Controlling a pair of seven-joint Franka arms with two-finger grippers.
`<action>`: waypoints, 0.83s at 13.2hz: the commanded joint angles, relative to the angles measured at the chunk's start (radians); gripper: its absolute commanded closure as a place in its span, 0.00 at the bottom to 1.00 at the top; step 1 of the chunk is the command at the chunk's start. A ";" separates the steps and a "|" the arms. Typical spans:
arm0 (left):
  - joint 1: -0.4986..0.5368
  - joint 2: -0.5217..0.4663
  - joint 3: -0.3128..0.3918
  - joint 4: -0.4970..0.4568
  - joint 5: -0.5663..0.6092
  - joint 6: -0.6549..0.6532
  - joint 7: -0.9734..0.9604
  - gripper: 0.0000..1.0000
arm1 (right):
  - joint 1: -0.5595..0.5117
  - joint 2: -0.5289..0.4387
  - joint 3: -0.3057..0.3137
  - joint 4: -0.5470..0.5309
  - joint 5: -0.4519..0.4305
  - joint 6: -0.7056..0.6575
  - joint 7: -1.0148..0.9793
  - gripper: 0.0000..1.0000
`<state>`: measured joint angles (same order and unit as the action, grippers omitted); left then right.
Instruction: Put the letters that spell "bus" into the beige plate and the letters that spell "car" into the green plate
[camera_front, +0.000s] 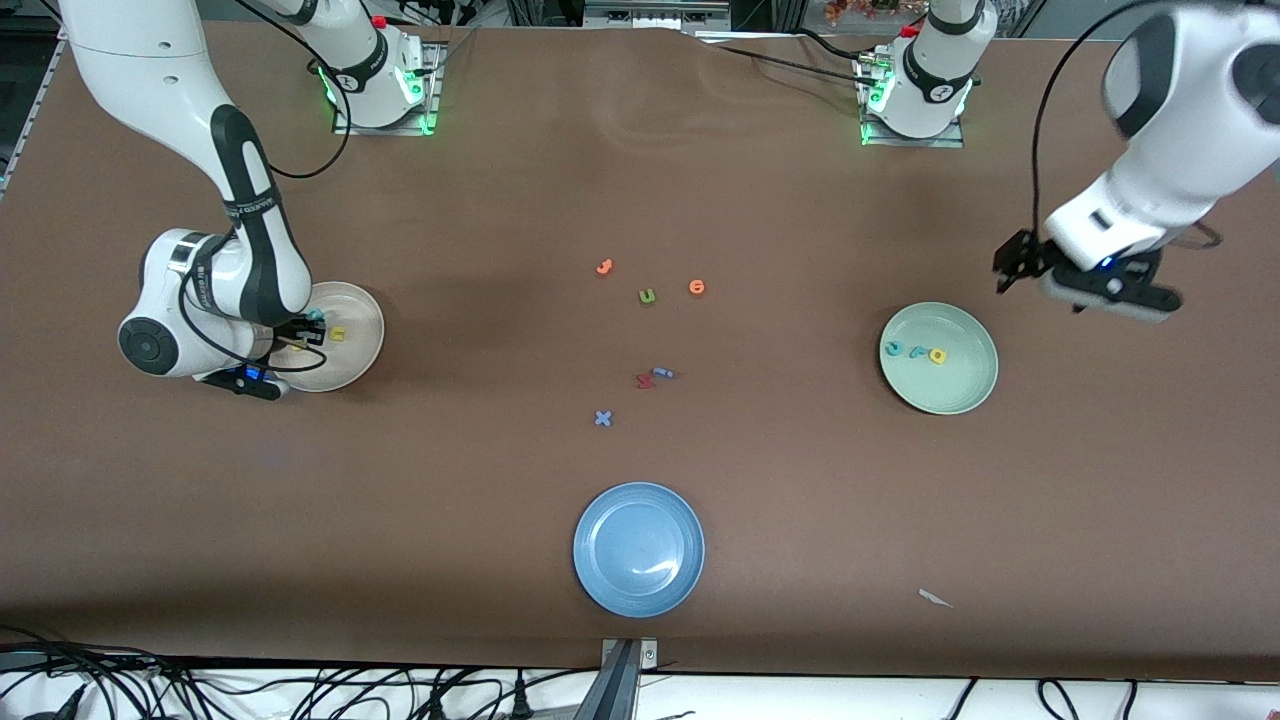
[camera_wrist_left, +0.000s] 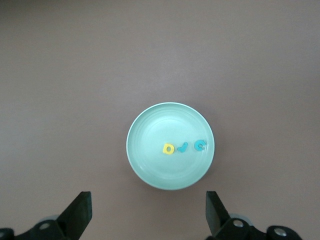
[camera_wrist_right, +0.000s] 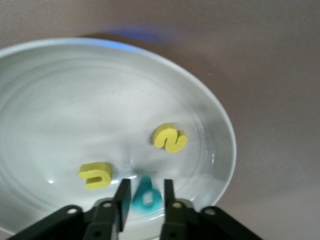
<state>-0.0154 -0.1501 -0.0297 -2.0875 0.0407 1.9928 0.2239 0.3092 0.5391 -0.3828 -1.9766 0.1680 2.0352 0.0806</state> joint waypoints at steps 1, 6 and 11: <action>0.015 -0.016 -0.004 0.185 0.008 -0.229 0.011 0.00 | -0.004 -0.048 -0.004 0.019 0.019 -0.025 -0.005 0.01; 0.020 0.047 0.040 0.499 0.007 -0.541 0.009 0.00 | -0.013 -0.077 -0.071 0.407 0.007 -0.419 -0.019 0.01; 0.018 0.191 0.056 0.679 -0.024 -0.635 -0.007 0.00 | -0.013 -0.154 -0.107 0.659 0.002 -0.515 -0.097 0.01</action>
<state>0.0016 -0.0162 0.0302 -1.4804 0.0345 1.3993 0.2220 0.3021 0.4101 -0.4819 -1.3953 0.1674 1.5704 0.0233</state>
